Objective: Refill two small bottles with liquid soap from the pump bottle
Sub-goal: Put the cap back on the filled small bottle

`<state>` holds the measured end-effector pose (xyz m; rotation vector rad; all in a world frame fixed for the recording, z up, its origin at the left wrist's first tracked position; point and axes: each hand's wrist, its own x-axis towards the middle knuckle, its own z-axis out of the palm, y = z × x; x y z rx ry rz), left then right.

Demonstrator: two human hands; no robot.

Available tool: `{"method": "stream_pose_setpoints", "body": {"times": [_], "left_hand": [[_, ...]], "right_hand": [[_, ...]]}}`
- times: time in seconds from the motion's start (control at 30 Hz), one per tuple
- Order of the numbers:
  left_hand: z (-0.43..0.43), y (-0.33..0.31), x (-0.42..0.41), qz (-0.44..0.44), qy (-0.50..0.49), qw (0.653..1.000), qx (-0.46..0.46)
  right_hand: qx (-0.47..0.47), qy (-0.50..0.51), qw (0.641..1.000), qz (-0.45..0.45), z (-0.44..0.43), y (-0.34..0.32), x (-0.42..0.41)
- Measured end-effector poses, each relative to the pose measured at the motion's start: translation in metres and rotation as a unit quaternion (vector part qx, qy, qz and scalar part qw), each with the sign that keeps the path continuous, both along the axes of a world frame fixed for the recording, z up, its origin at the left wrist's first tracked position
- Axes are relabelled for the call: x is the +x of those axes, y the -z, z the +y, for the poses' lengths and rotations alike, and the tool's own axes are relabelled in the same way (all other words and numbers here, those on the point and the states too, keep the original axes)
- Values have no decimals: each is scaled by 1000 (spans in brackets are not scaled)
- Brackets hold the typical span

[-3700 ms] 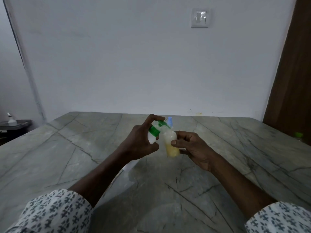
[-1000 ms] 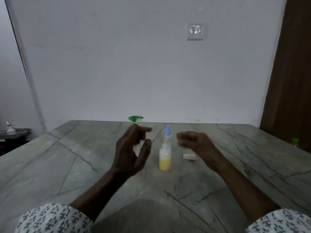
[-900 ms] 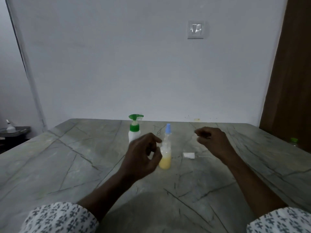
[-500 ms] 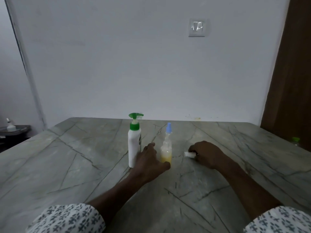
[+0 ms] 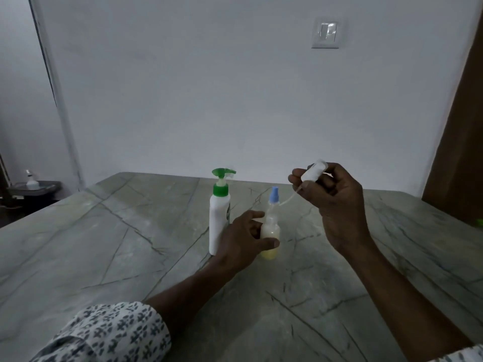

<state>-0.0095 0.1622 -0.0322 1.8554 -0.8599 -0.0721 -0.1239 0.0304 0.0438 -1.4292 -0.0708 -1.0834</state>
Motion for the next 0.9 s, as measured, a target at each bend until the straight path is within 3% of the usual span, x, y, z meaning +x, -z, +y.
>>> {"method": "stream_pose_setpoints", "body": {"times": [0.4,0.67,0.9], "left_hand": [[-4,4,4,25,-5,1000,-15],[-4,5,4,33,-5,999,-10],[-4,5,5,53,3,999,-10]], "right_hand": [[-113,-12,989,92,3,17,20],[-141,14,961,238,-4,39,41],[-136,0,959,248,-12,42,37]]}}
